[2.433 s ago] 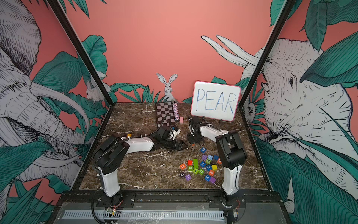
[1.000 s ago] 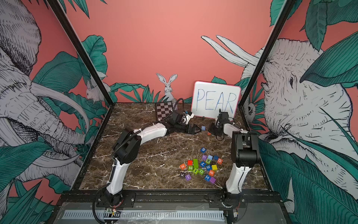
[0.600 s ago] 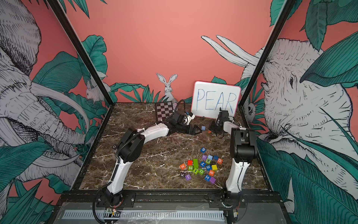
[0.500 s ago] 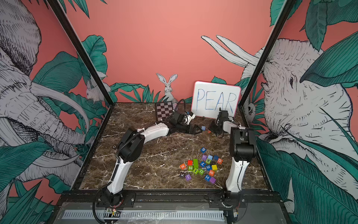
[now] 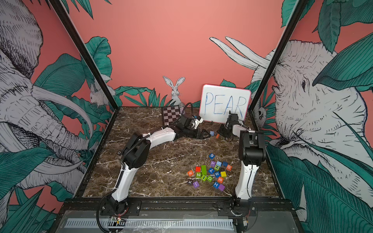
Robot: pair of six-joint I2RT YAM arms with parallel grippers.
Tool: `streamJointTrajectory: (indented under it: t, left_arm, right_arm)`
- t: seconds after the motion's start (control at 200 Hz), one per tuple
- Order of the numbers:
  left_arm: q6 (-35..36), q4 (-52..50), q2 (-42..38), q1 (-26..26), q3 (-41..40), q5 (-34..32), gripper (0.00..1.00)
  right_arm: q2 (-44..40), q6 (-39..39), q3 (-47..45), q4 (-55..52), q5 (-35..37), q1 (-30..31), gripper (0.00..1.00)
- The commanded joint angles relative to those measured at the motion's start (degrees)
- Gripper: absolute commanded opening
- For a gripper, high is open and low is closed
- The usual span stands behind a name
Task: Spell the uppercase word “pear” with letter blocks
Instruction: Place the letter block at the center of the board.
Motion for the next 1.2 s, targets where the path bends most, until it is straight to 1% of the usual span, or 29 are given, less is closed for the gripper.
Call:
streamJointTrajectory:
  t: [0.0, 0.08, 0.32, 0.525, 0.71, 0.845, 0.975, 1.195]
  left_arm:
    - [-0.53, -0.01, -0.12, 0.27, 0.69, 0.95, 0.99]
    - [-0.53, 0.14, -0.3, 0.44, 0.37, 0.9, 0.99]
    - [-0.66, 0.83, -0.84, 0.53, -0.89, 0.96, 0.99]
    - [-0.75, 1.21, -1.52, 0.75, -1.99, 0.95, 0.99]
    - [-0.71, 1.64, -2.2, 0.78, -2.97, 1.0, 0.99]
    - [-0.93, 2.31, -2.92, 0.8, -4.15, 1.03, 0.99]
    - [-1.09, 3.21, -3.46, 0.79, -5.21, 0.9, 0.99]
    - [-0.94, 3.7, -4.77, 0.92, -7.1, 0.72, 0.99]
  right_arm:
    - [0.99, 0.99, 1.1, 0.71, -1.28, -0.57, 0.22]
    - [0.95, 1.06, 0.79, 0.97, -1.67, -0.82, 0.21]
    - [1.3, 1.1, 0.51, 1.99, -4.08, -1.36, 0.15]
    - [1.52, -0.75, 1.43, 0.78, -5.06, -1.79, 0.15]
    - [-1.18, -1.81, 2.21, -2.54, -3.85, -2.14, 0.25]
    - [-4.04, -1.61, 2.17, -4.26, -2.37, -1.91, 0.35]
    - [-3.99, -3.06, 3.07, -7.54, 3.33, 0.48, 0.44]
    - [-1.69, -5.35, 7.52, -10.91, 9.22, 3.91, 0.48]
